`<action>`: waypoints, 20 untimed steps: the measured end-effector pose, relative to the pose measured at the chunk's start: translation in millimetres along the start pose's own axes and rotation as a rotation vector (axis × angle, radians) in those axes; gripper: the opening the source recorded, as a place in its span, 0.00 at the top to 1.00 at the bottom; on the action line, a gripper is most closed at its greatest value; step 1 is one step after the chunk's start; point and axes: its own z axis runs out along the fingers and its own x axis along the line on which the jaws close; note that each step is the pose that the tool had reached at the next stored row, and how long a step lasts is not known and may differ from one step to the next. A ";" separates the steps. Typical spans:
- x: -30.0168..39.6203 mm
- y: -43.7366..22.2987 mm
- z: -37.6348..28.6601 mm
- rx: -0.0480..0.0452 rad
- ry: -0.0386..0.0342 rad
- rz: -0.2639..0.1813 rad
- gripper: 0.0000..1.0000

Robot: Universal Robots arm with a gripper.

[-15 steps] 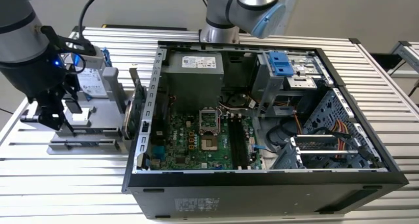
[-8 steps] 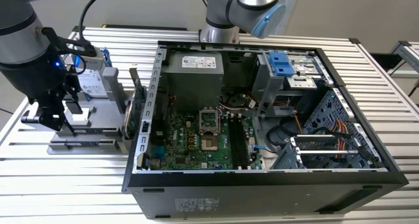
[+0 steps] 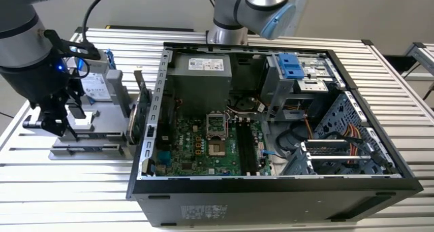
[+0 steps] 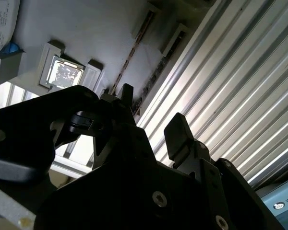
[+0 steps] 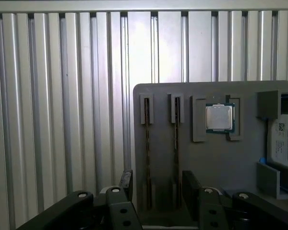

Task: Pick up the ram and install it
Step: 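Pick up the ram and move it above insertion slot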

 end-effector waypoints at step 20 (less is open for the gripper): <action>0.0 -0.1 8.4 0.0001 0.0000 0.000 0.00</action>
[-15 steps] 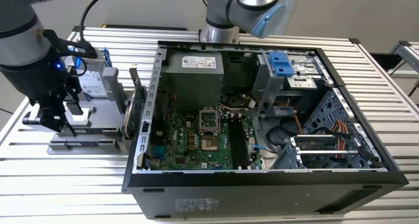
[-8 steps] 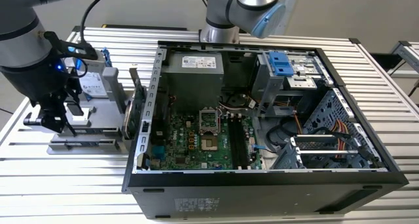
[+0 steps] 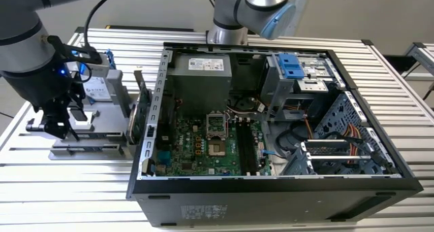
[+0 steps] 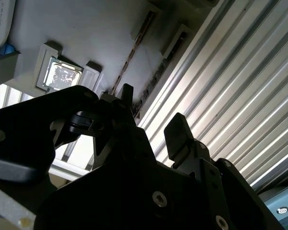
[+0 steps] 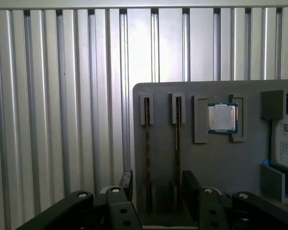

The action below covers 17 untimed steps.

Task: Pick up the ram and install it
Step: 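Pick up the ram and move it above insertion slot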

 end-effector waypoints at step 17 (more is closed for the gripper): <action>-0.4 0.0 6.6 -0.0001 0.0001 0.000 0.00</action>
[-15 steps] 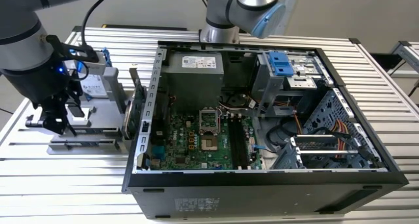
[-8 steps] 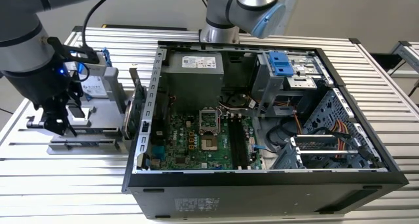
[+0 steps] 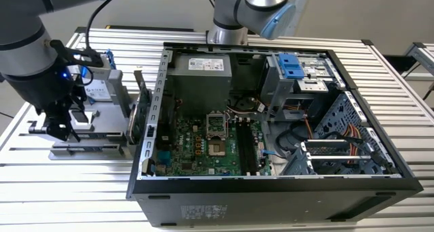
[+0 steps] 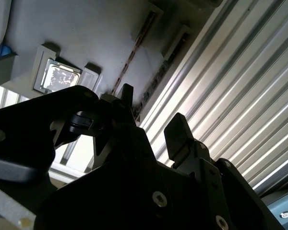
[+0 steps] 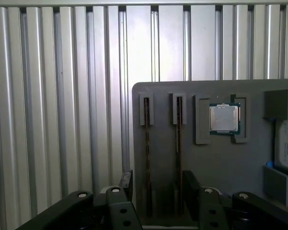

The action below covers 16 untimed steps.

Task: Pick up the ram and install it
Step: 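Pick up the ram and move it above insertion slot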

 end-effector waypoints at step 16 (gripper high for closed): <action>-2.0 0.1 4.5 0.0000 0.0000 0.000 0.00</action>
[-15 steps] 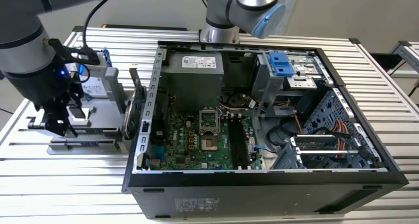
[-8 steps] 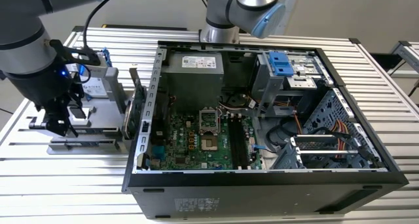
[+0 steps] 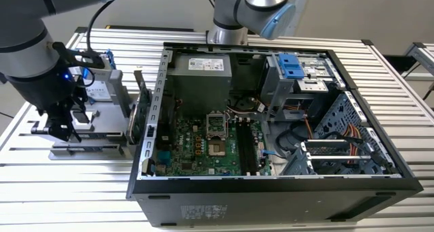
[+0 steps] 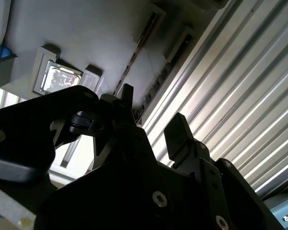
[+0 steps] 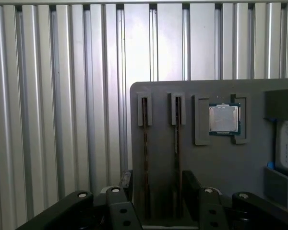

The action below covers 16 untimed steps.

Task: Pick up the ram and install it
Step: 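Pick up the ram and move it above insertion slot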

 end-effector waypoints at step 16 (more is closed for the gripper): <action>-0.1 0.0 4.5 0.0000 0.0000 0.000 0.00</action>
